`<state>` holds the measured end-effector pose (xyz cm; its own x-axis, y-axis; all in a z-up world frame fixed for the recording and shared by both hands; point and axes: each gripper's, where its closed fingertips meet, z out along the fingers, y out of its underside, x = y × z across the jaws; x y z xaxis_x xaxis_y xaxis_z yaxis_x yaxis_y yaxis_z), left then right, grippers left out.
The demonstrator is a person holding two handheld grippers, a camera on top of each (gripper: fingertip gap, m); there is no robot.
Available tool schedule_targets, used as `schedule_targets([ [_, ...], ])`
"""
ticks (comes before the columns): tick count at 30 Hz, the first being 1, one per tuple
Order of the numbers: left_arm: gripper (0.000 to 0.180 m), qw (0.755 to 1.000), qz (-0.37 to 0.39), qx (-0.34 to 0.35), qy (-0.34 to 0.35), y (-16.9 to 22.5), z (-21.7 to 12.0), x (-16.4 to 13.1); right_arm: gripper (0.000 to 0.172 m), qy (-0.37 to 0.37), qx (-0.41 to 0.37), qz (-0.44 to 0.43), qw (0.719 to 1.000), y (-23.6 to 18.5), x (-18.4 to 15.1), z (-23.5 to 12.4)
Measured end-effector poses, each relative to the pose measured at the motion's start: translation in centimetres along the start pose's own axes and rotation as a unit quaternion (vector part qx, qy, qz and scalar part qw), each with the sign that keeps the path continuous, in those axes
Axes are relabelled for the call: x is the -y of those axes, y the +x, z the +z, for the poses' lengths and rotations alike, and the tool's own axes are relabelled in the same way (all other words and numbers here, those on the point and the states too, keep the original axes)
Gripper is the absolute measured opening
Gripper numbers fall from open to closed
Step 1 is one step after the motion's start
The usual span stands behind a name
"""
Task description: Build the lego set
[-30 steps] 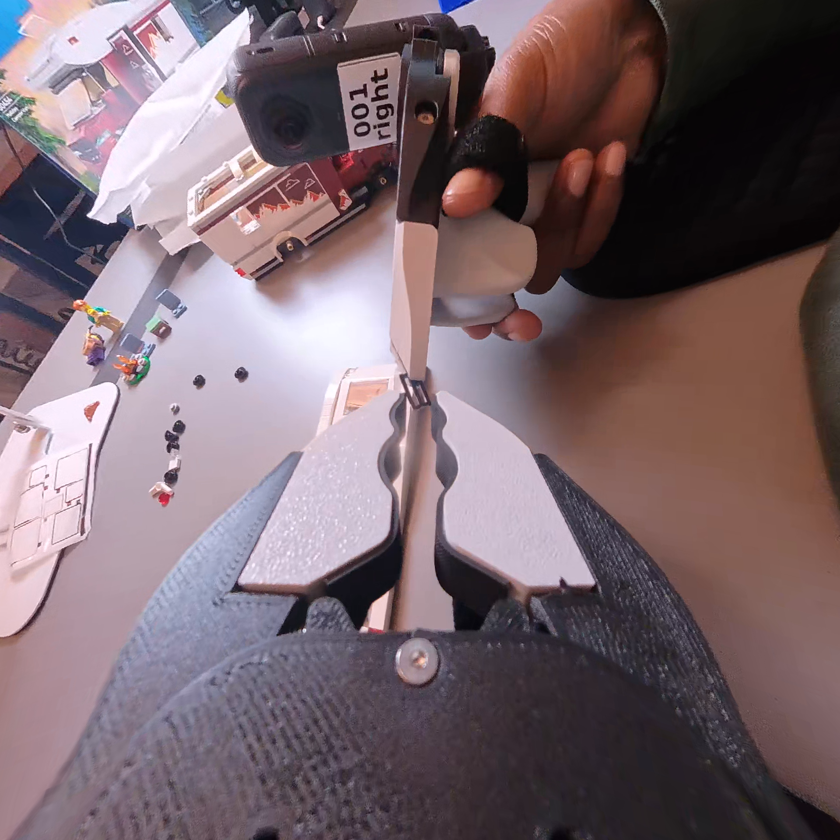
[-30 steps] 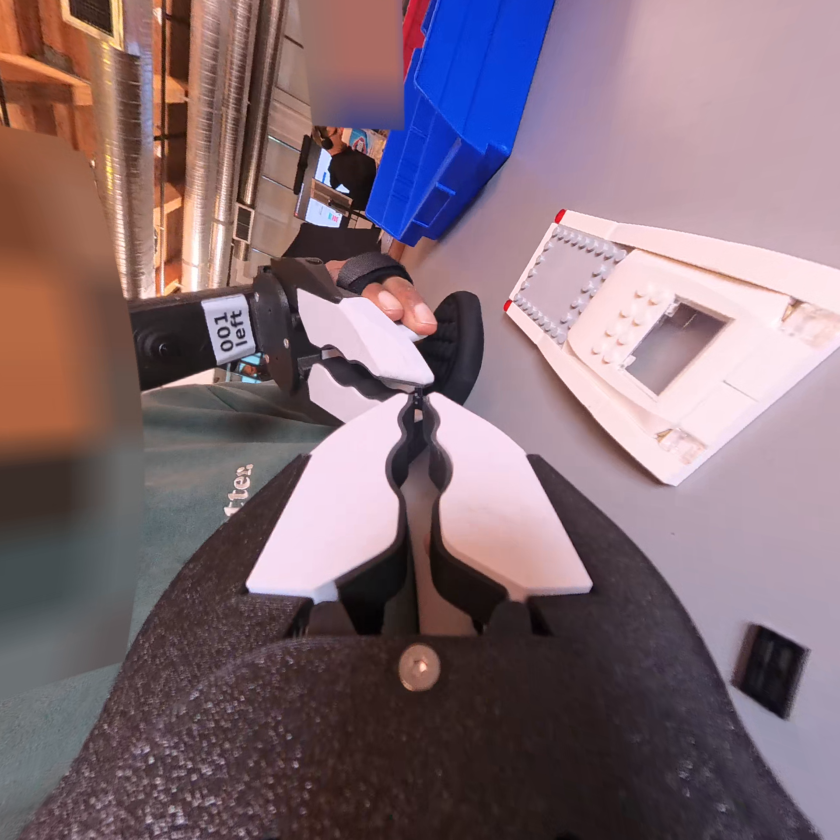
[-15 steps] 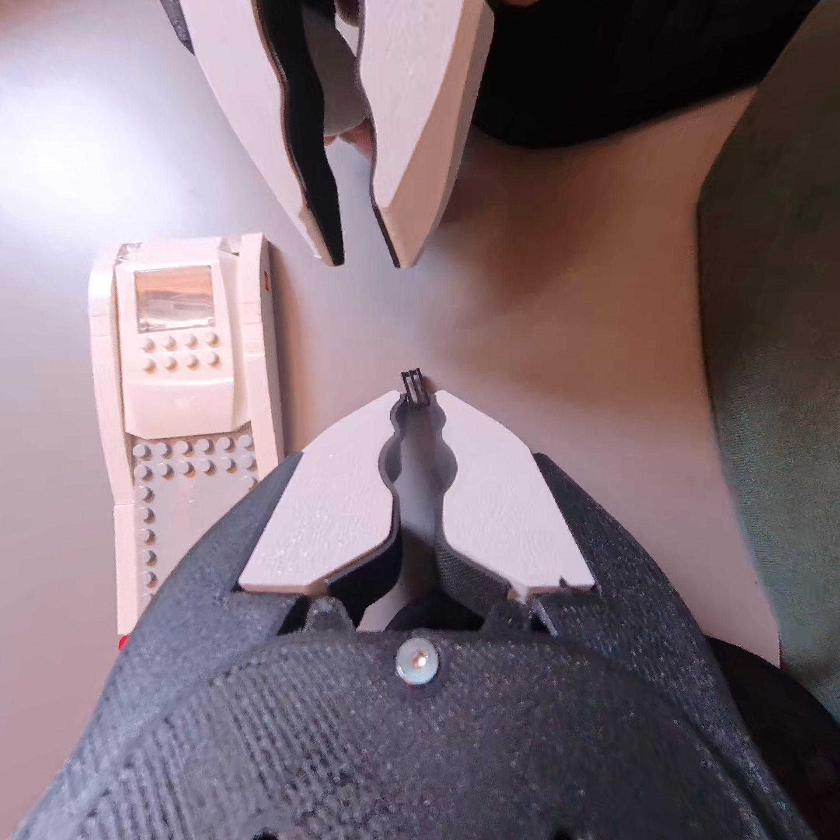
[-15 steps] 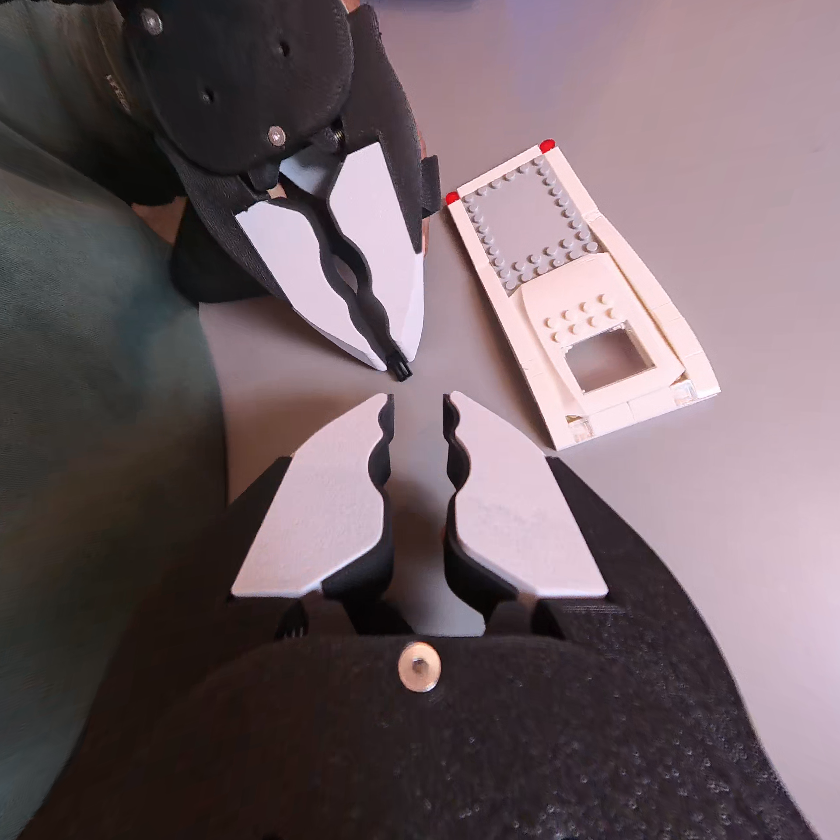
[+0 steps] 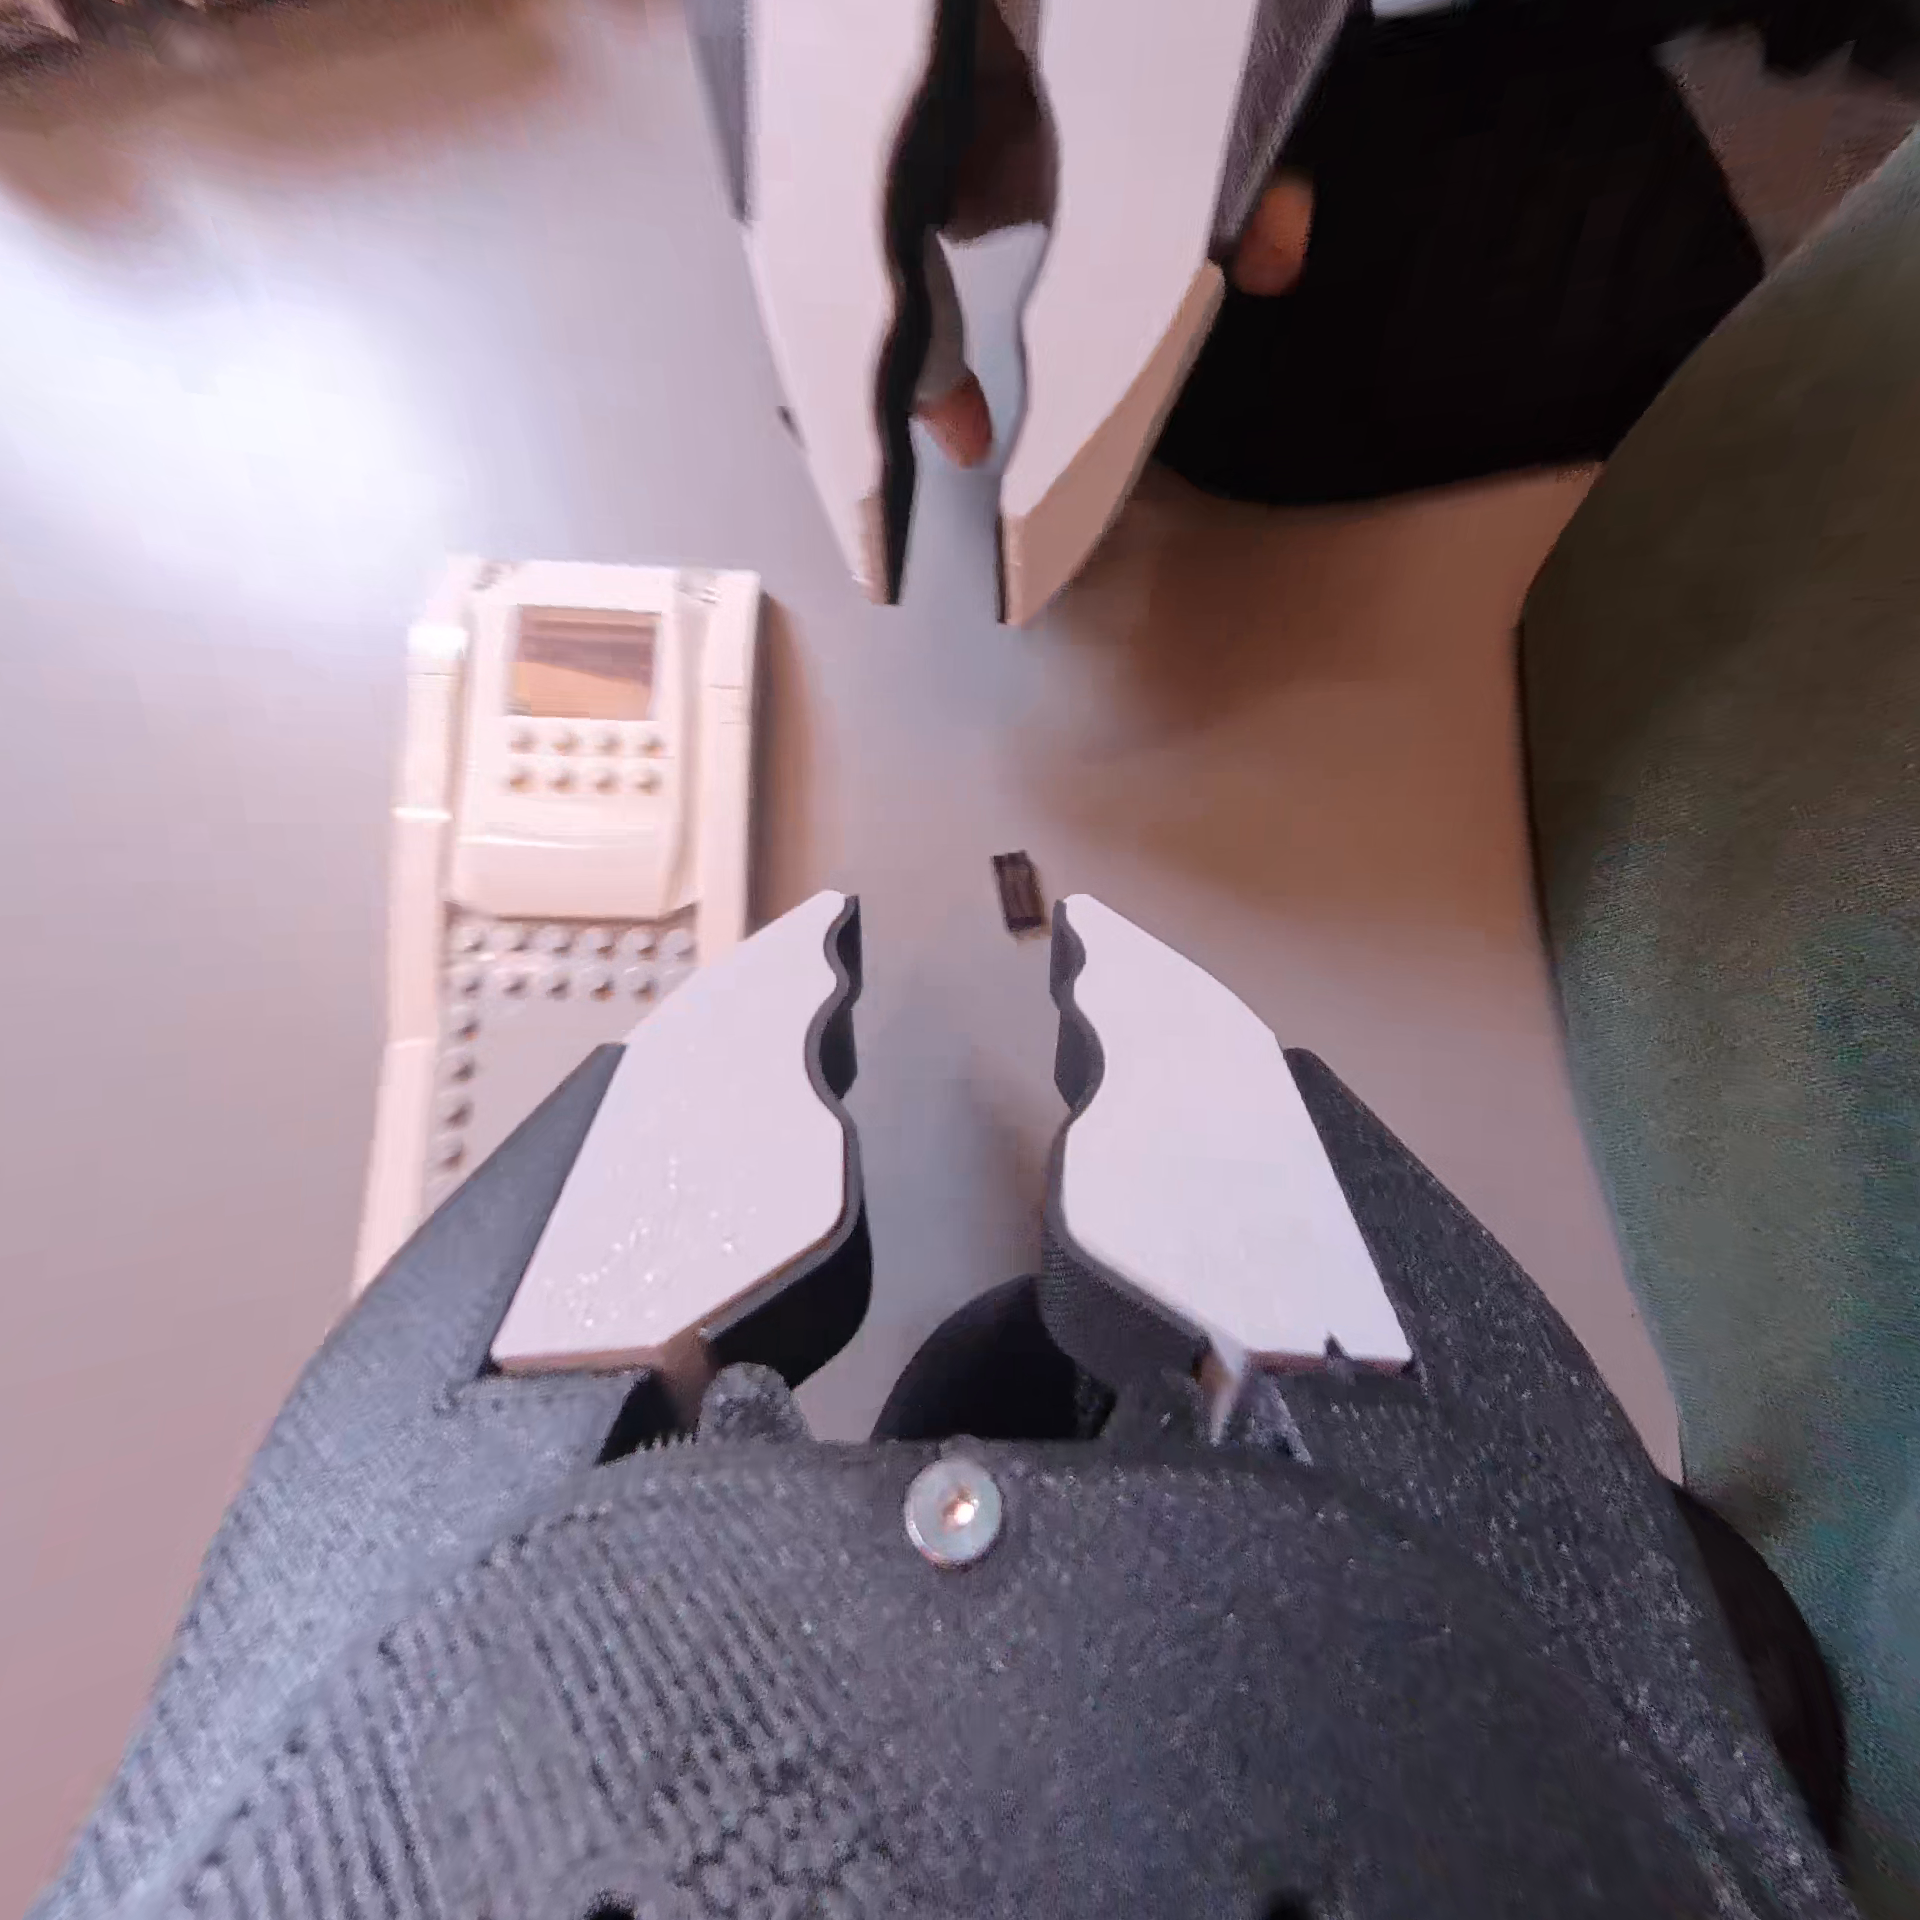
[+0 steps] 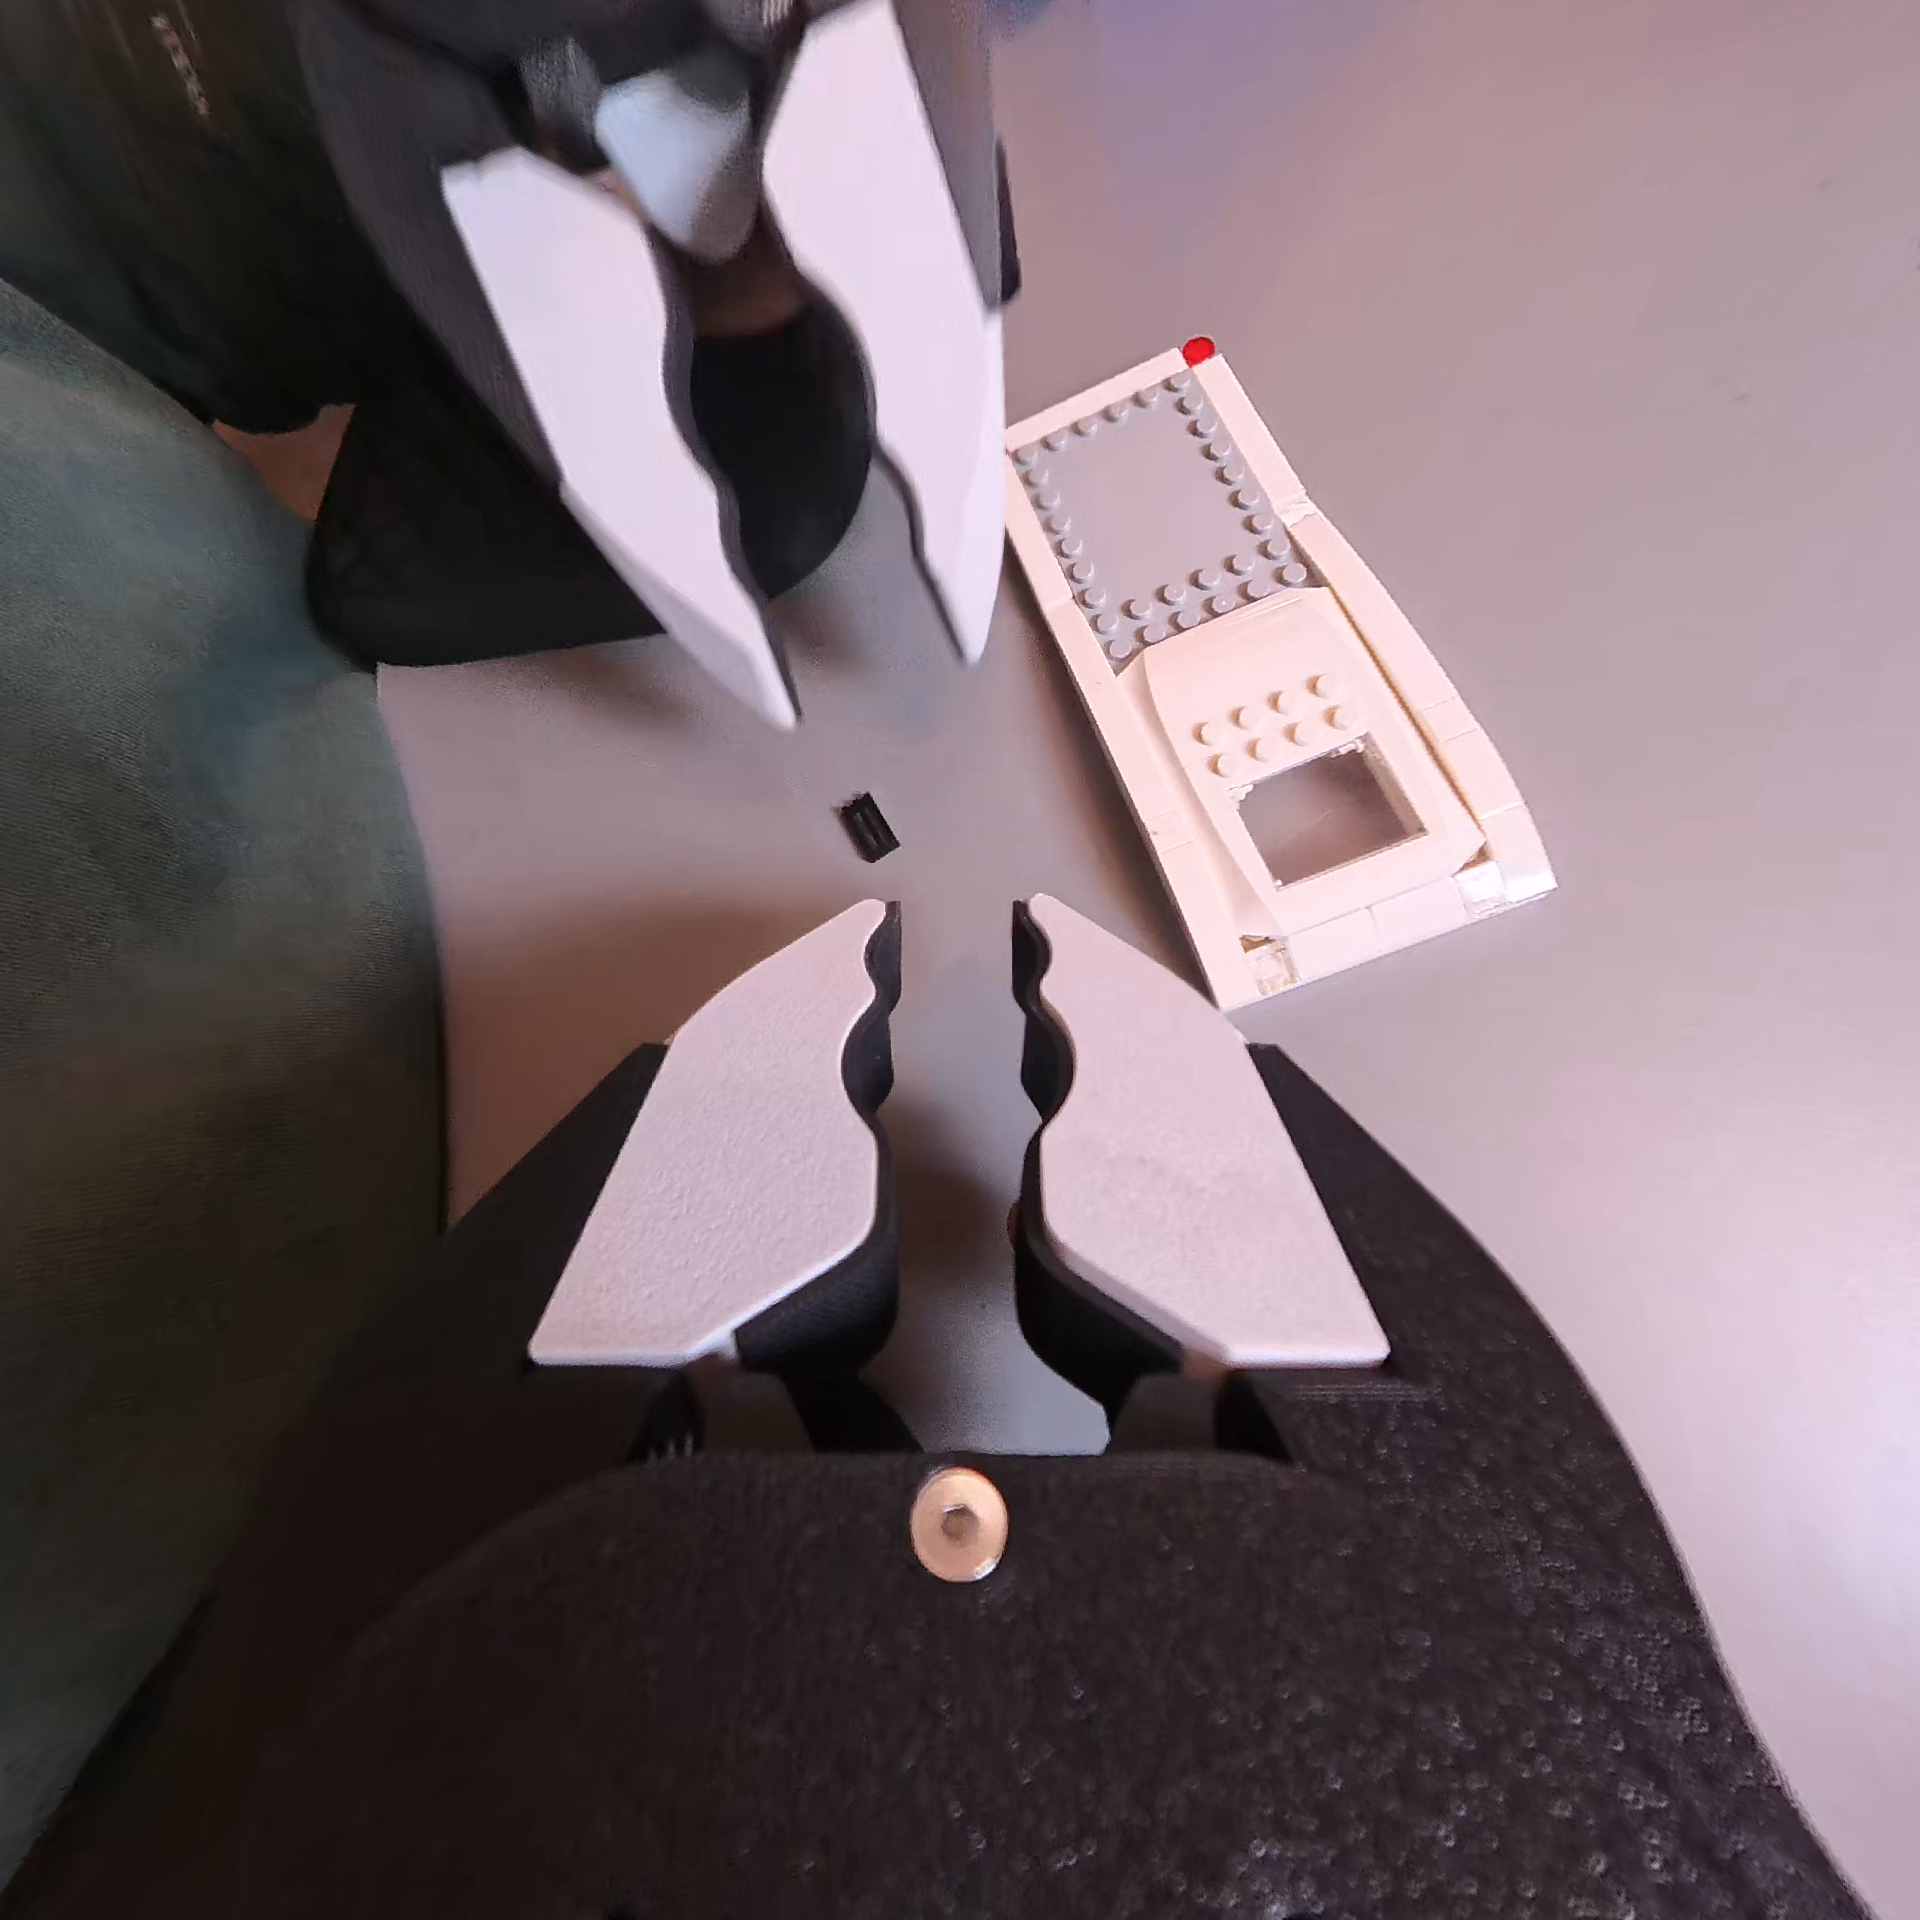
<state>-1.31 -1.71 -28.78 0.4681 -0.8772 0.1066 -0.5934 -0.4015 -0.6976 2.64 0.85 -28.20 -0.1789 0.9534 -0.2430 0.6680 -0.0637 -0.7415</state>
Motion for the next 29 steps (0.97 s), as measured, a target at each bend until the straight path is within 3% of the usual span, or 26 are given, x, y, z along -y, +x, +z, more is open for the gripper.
schedule_targets([
  [1,0.037,1.000,-0.007,0.013,0.015,-0.8,-1.0,0.2,0.019,-0.003,-0.006,-0.006,1.000,0.1,0.0,-0.1],
  [5,0.052,0.995,-0.039,0.086,0.013,-6.0,-4.2,-2.4,0.019,-0.031,-0.026,-0.021,0.999,0.6,-0.2,0.1],
  [9,0.066,0.994,-0.077,0.075,-0.014,-8.5,-4.2,-5.6,0.015,-0.109,-0.027,-0.007,0.994,1.3,-1.1,1.5],
  [16,0.053,0.997,-0.077,0.018,-0.005,-6.7,-3.1,-5.4,0.007,-0.172,-0.076,-0.001,0.982,5.0,-1.1,2.2],
  [23,0.036,1.000,-0.020,-0.010,-0.003,-3.5,-0.7,-3.4,0.013,-0.154,-0.090,-0.007,0.984,8.9,0.8,2.9],
  [26,0.035,1.000,0.005,-0.004,-0.004,-3.1,-0.3,-2.9,0.016,-0.140,-0.083,-0.036,0.986,8.3,1.3,2.4],
  [29,0.034,1.000,0.007,0.011,0.008,-3.6,-0.8,-2.9,0.016,-0.110,-0.031,-0.108,0.987,4.6,1.5,1.4],
])
